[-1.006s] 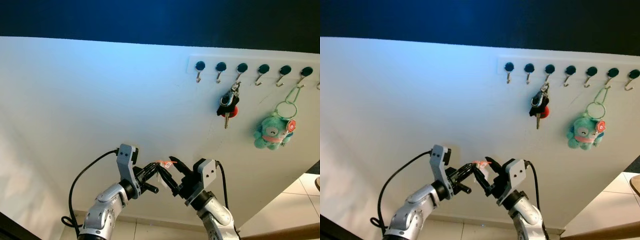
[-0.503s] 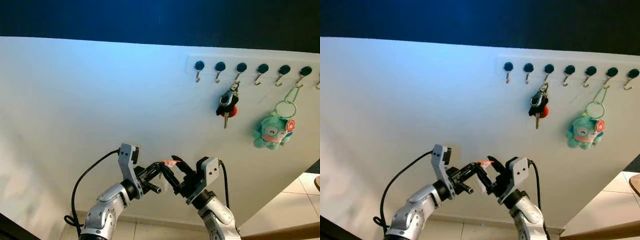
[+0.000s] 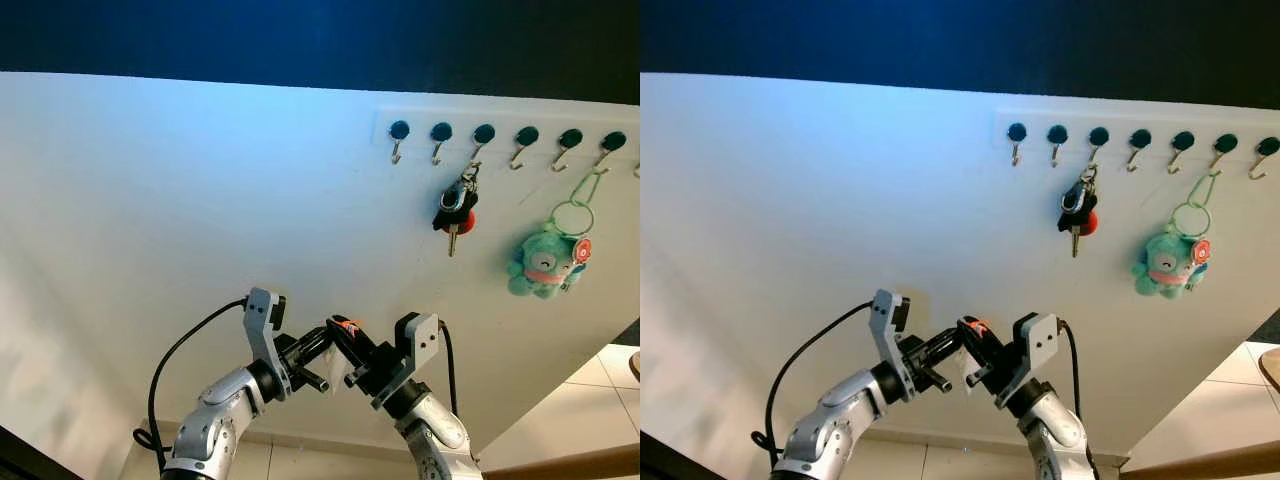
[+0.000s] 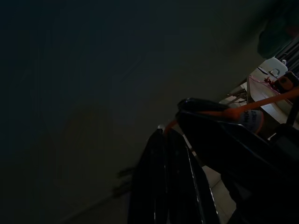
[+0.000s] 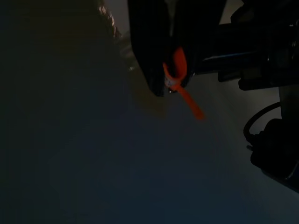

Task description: Hang keys on a hook

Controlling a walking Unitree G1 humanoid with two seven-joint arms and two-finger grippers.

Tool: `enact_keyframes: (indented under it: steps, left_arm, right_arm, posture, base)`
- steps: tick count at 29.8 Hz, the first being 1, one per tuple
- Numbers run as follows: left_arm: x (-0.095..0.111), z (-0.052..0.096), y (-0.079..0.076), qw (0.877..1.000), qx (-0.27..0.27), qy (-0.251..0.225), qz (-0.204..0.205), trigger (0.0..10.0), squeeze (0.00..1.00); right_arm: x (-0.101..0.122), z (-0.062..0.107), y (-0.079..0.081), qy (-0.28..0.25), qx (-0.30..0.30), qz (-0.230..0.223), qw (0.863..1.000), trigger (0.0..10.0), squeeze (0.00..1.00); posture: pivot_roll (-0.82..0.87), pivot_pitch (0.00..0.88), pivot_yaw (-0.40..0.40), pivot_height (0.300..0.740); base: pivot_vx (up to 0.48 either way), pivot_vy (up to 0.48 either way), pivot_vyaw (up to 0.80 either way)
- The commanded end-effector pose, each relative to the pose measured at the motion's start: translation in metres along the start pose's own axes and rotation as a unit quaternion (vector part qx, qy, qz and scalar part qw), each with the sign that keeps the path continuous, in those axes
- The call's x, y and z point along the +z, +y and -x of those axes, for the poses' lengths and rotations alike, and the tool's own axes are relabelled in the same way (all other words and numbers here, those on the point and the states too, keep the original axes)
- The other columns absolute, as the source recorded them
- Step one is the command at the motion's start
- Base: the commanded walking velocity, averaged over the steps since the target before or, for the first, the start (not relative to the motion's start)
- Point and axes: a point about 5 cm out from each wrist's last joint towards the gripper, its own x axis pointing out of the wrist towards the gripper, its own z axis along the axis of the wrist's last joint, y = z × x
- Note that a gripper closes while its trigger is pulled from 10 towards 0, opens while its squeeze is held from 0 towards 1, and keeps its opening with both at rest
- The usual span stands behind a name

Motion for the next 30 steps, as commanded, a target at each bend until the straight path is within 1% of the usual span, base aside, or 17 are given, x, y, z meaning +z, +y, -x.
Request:
enact_keyframes:
  steps: [1, 13, 14, 15, 23, 24, 27, 30]
  left_arm:
    - [-0.003, 0.000, -0.003, 1.000, -0.008, 0.009, 0.002, 10.0, 0.00]
    - [-0.004, -0.001, -0.006, 1.000, -0.018, 0.015, -0.006, 10.0, 0.00]
    - [-0.004, -0.001, -0.006, 1.000, -0.019, 0.016, -0.007, 10.0, 0.37]
    - [-0.003, -0.001, -0.005, 1.000, -0.015, 0.014, -0.008, 10.0, 1.00]
    - [-0.002, 0.000, -0.002, 1.000, -0.002, 0.010, -0.017, 10.0, 1.00]
    - [-0.001, 0.000, 0.000, 1.000, 0.004, 0.009, -0.017, 10.0, 0.00]
    - [-0.001, 0.005, 0.006, 1.000, 0.015, 0.010, -0.021, 10.0, 0.00]
    - [-0.001, 0.007, 0.007, 1.000, 0.018, 0.010, -0.023, 10.0, 0.00]
  right_arm:
    - [0.000, 0.001, 0.001, 0.000, 0.002, -0.008, 1.000, 0.0, 0.00]
    - [0.001, 0.001, -0.001, 0.001, -0.003, -0.011, 1.000, 0.0, 0.00]
    - [0.001, 0.001, -0.001, 0.000, -0.003, -0.012, 1.000, 0.0, 0.00]
    - [0.002, 0.000, -0.001, 0.000, -0.003, -0.012, 1.000, 0.0, 0.00]
    - [0.003, -0.001, -0.002, -0.003, -0.004, -0.012, 1.000, 0.0, 0.00]
    - [0.003, -0.001, -0.002, -0.004, -0.005, -0.012, 1.000, 0.0, 0.00]
    - [0.005, -0.002, -0.003, -0.008, -0.010, -0.009, 1.000, 0.0, 0.00]
    - [0.005, -0.002, -0.004, -0.008, -0.011, -0.008, 1.000, 0.0, 0.00]
  posture:
    - [0.04, 0.054, -0.012, 0.740]
    - [0.04, 0.053, -0.012, 0.740]
    - [0.04, 0.052, -0.013, 0.740]
    - [0.04, 0.053, -0.014, 0.740]
    - [0.04, 0.051, -0.015, 0.740]
    - [0.04, 0.051, -0.014, 0.740]
    - [0.04, 0.051, -0.014, 0.740]
    - [0.04, 0.051, -0.014, 0.740]
  base:
    - [0.000, 0.000, 0.00]
    - [0.000, 0.000, 0.00]
    - [0.000, 0.000, 0.00]
    - [0.000, 0.000, 0.00]
    - [0.000, 0.000, 0.00]
    - [0.000, 0.000, 0.00]
    - [0.000, 0.000, 0.00]
    - [0.000, 0.000, 0.00]
